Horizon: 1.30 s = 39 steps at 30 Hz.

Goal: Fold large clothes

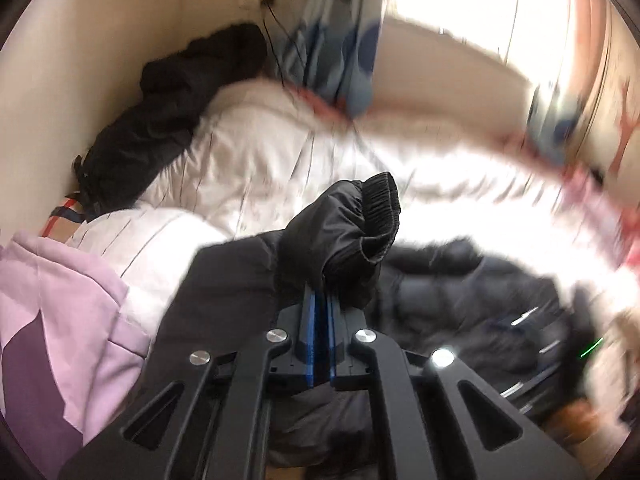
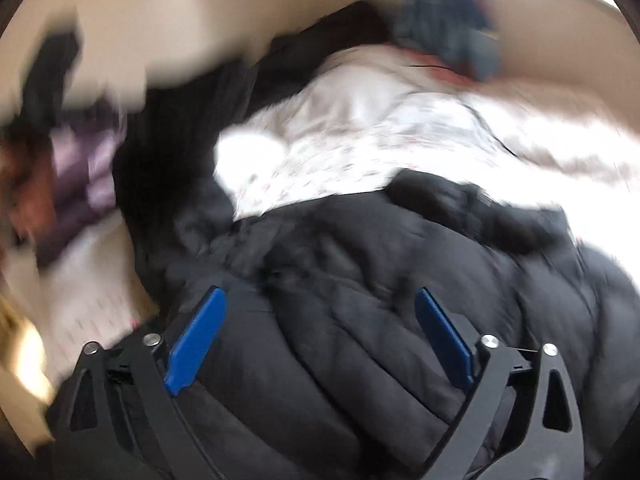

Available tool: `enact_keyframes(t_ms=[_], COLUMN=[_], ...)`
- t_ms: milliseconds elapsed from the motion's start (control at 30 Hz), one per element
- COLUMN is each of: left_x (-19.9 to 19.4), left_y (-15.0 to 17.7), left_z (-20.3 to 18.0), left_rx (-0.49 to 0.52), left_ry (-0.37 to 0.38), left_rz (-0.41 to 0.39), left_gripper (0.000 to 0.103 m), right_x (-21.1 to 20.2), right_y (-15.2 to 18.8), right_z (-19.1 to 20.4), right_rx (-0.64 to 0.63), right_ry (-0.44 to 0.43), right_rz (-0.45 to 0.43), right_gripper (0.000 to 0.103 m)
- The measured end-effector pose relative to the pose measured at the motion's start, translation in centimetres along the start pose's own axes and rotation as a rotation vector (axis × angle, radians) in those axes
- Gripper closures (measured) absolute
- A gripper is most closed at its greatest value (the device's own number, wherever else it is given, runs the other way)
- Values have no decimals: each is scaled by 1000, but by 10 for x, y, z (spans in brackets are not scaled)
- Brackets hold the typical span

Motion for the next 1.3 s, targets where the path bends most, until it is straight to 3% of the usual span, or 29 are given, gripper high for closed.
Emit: enact_keyframes(t_ms=[100, 133, 167, 200, 233, 267, 333, 400, 533, 600, 700, 733, 767, 800, 867, 933, 1067, 1300], left_x=[-12, -15, -20, -22, -24, -28, -32, -33, -44, -47, -48, -47, -49, -50, -54, -55, -63, -82], left_y=[-7, -7, -10, -9, -7, -6, -5, -7, -10, -12, -12, -12, -12, -13, -15, -18, -27, -49], left_z=[12, 14, 17, 16, 17, 19, 27, 38, 52, 55, 55, 55, 53, 53, 49, 45, 22, -88], left_rx=[-76, -89, -93, -94, -96, -100, -119, -156, -212, -223, -219, -218, -219, -219, -217, -220, -219, -160], left_ry=[53, 62, 64, 67, 69, 72, 84, 99, 134, 142, 148, 148, 153, 157, 164, 177, 230, 394], left_rz=[-29, -35, -38, -39, -42, -47, -62, -82, -120, -128, -122, -122, -121, -121, -122, -121, -126, -143], left_gripper=[97, 97, 97, 97, 97, 97, 97, 97, 97, 97, 97, 97, 97, 97, 97, 97, 97, 97], right_x=[49, 64, 71, 69, 58, 48, 27, 11, -2, 14, 72, 92, 98, 97, 73, 34, -50, -179], right_y=[-2, 1, 3, 4, 3, 3, 2, -3, -36, -44, -24, -10, -3, -2, -6, -8, 10, 90], right_z=[4, -1, -9, -17, -27, -34, -44, -41, -1, 18, 27, 25, 22, 20, 11, 1, -24, -106], right_rx=[-56, -40, 6, 65, 156, 211, 271, 276, 170, 112, 99, 118, 137, 154, 227, 246, 332, 616], right_ry=[96, 95, 74, 47, -9, -42, -98, -128, -201, -190, -184, -186, -202, -224, -307, -330, -339, -334], right_rz=[155, 196, 200, 174, 106, 53, -35, -91, -171, -125, 104, 179, 199, 187, 113, 18, -155, -445], right_gripper=[7, 16, 41, 52, 81, 97, 99, 99, 99, 99, 94, 79, 69, 68, 42, 33, 25, 23])
Point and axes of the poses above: each gripper's, at about its wrist camera, not at the fingertips, and x roughly the way its jaws point, z to its left, y to its underside, the point moved 3 cm from there along x, roughly the way its jaws point, and after that the axes turned 15 degrees about -y, right-handed, at the moved point
